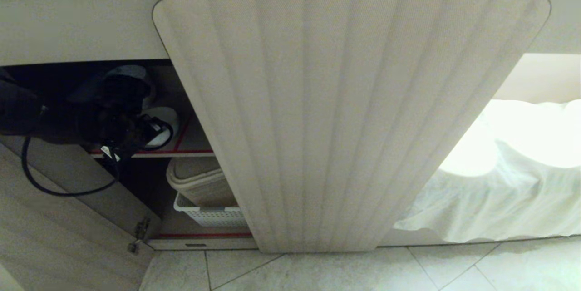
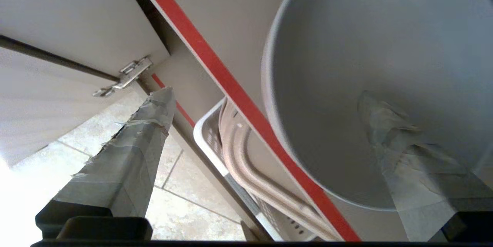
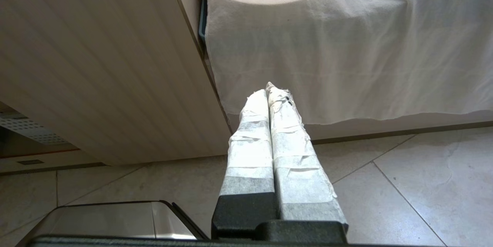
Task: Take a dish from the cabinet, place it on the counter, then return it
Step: Take the bowl from the cabinet
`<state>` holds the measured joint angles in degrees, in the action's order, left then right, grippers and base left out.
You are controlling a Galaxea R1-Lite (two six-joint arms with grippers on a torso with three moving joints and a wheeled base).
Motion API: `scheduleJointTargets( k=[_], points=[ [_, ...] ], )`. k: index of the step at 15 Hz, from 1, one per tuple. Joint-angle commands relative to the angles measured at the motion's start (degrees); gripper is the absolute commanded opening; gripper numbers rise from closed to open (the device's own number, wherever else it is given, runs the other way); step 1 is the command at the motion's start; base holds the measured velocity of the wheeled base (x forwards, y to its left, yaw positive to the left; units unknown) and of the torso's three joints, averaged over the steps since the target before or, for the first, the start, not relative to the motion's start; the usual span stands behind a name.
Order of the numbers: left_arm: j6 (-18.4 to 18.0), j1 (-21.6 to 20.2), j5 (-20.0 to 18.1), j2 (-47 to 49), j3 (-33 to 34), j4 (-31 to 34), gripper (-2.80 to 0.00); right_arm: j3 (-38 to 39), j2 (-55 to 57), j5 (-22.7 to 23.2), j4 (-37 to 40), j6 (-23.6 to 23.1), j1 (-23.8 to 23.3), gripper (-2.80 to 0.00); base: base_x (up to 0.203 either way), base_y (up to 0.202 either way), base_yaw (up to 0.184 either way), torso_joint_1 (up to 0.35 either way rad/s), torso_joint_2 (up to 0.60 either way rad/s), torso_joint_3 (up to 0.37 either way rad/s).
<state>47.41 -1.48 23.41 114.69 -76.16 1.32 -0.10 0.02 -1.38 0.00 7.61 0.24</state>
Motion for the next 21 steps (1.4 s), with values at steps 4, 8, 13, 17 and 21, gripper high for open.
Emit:
scheduleJointTargets(
  k=[4, 8, 13, 17, 21],
  points=[
    [3.00, -0.02, 0.15, 0.45, -1.03, 3.39, 0.00, 0.01, -0.02, -0.03, 0.00, 0.04, 0.02, -2.80, 0.000, 0.000, 0.000, 0.000, 0.00, 0.000],
    [6.44, -0.02, 0.06, 0.62, -2.28, 7.70, 0.00, 0.01, -0.02, -0.03, 0.00, 0.04, 0.02, -2.80, 0.000, 0.000, 0.000, 0.000, 0.00, 0.000],
    [9.43, 0.07, 0.06, 1.24, -6.11, 13.93, 0.00, 0.01, -0.02, -0.03, 0.00, 0.04, 0.02, -2.80, 0.000, 0.000, 0.000, 0.000, 0.00, 0.000],
    [9.63, 0.16, 0.06, 1.33, -8.48, 18.32, 0.00, 0.01, -0.02, -0.03, 0.00, 0.04, 0.02, -2.80, 0.000, 0.000, 0.000, 0.000, 0.00, 0.000],
    [9.63, 0.33, 0.06, 1.52, -10.35, 21.33, 0.00, 0.01, -0.02, -0.03, 0.00, 0.04, 0.02, -2.80, 0.000, 0.000, 0.000, 0.000, 0.00, 0.000]
  ],
)
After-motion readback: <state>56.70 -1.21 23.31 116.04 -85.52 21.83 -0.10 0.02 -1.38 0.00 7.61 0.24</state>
